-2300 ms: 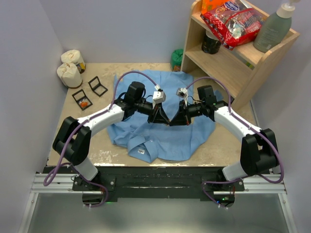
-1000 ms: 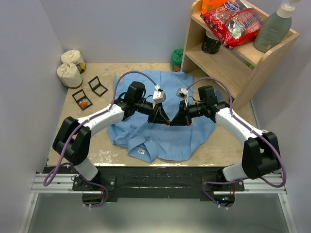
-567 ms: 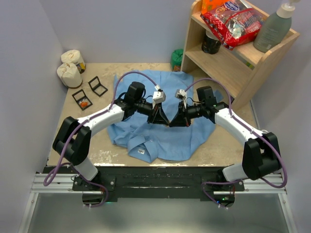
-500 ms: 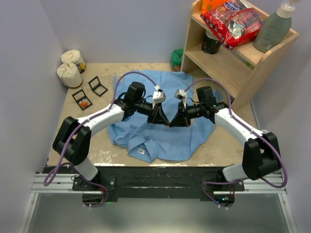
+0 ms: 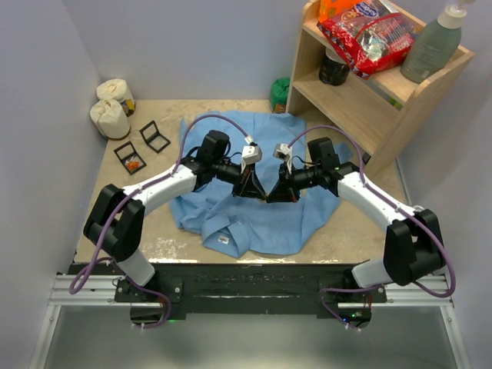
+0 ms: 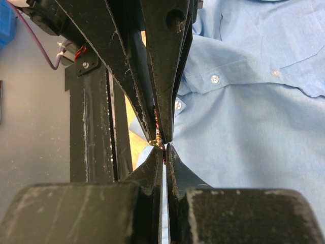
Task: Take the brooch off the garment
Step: Close the brooch.
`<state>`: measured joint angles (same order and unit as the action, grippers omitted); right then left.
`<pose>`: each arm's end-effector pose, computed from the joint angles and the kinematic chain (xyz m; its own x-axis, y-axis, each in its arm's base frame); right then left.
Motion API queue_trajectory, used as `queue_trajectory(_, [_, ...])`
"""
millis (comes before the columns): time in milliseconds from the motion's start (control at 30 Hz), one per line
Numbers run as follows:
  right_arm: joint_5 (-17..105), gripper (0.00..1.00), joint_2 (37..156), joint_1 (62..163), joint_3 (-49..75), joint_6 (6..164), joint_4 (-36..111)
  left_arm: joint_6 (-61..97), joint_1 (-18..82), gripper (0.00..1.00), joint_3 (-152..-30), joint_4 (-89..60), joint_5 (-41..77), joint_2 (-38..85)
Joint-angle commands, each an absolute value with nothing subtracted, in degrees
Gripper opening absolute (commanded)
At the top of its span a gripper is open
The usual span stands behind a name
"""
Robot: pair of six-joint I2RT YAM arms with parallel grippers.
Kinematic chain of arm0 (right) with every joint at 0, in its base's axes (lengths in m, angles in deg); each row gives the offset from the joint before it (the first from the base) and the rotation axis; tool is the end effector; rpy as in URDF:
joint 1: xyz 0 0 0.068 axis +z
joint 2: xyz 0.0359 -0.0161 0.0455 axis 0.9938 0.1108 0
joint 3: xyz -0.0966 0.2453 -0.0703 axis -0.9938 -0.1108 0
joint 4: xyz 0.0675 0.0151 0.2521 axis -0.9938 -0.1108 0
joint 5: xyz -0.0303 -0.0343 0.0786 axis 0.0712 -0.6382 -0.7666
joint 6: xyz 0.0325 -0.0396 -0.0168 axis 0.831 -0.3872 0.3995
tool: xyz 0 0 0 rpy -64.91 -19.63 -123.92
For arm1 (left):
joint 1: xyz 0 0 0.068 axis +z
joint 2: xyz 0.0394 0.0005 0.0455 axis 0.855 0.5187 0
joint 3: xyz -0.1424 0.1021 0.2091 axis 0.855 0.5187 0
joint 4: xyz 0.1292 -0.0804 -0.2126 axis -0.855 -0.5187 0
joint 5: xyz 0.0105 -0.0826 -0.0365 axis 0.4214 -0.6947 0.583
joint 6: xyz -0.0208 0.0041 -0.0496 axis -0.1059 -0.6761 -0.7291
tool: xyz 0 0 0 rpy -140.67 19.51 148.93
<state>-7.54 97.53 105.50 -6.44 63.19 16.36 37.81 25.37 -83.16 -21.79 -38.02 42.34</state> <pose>0.2599 0.1371 0.2533 -0.4736 -0.3337 -0.8151 -0.8808 0.1814 0.4375 0.2801 -0.2229 0.2527 -0.3496 0.3083 -0.8847 0.9155 -0.0880 -0.3925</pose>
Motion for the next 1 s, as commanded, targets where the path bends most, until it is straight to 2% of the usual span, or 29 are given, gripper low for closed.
queue_trajectory(0, [-3.93,0.0,96.83,106.14,-5.12,63.04,16.39,38.44,24.74,0.0,-85.53,-19.94,-41.41,42.02])
queue_trajectory(967, [-3.58,0.0,96.13,106.4,-5.03,63.13,16.3,38.09,24.3,0.23,-85.53,-20.11,-41.14,40.79])
